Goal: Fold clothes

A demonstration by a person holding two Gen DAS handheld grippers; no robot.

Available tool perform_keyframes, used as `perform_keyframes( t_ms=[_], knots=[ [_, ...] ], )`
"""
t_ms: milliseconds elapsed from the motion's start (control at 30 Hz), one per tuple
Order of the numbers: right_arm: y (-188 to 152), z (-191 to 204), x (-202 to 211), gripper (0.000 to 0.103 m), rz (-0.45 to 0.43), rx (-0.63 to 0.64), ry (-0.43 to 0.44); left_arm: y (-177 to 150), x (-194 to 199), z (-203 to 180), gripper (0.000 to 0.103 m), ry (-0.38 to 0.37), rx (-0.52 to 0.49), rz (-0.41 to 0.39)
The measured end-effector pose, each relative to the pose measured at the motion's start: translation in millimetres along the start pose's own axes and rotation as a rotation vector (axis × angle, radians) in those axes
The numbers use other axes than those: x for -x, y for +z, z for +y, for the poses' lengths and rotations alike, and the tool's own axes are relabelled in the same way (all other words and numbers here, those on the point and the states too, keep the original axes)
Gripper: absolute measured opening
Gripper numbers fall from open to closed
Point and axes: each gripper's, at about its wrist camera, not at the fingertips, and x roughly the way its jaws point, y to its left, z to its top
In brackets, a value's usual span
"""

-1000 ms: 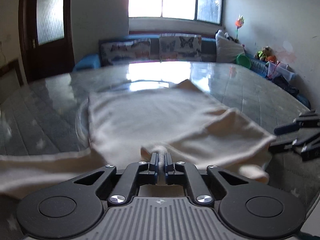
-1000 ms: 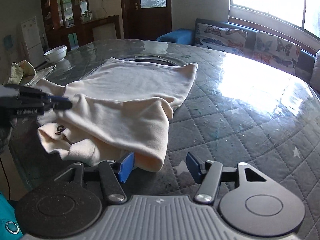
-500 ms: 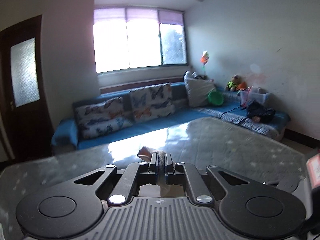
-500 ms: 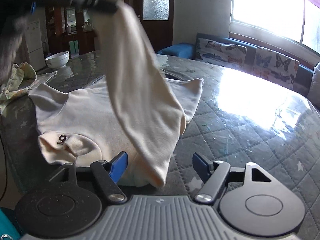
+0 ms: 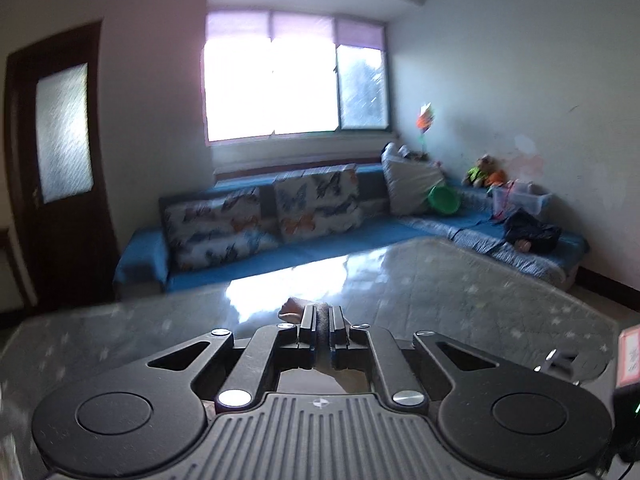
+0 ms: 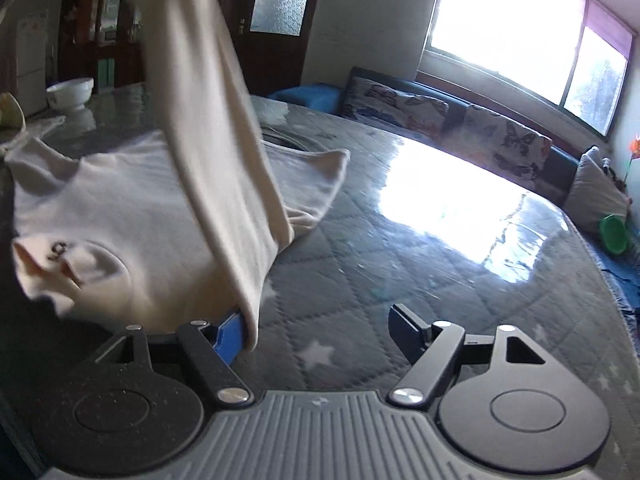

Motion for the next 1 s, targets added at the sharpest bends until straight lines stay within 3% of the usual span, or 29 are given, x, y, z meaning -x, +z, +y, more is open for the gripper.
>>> perform_keyframes(
  t_ms=[300, 467, 700, 1000],
  knots=[
    [-3.6, -1.9, 2.4, 0.084, 0.034, 0.047, 0.043, -79.8, -19.3, 32.6, 0.007, 0.081, 0.077, 0.222],
    [-5.5, -5.6, 12.7, 0.084, 0.069, 0.07, 0.094, -102.3, -18.9, 39.8, 0.008, 0.087, 0.132, 0.274],
    [27.6, -18.0, 15.4, 0.068, 0.016, -0.026, 0.244, -114.5, -16.8, 43.2, 0.011, 0.1, 0.169, 0.308],
    [70.9, 1.0, -45.9, 0.051, -0.005, -0.055, 0.378, -121.4, -7.8, 48.5, 0.022, 0.134, 0.205, 0.318]
  ],
)
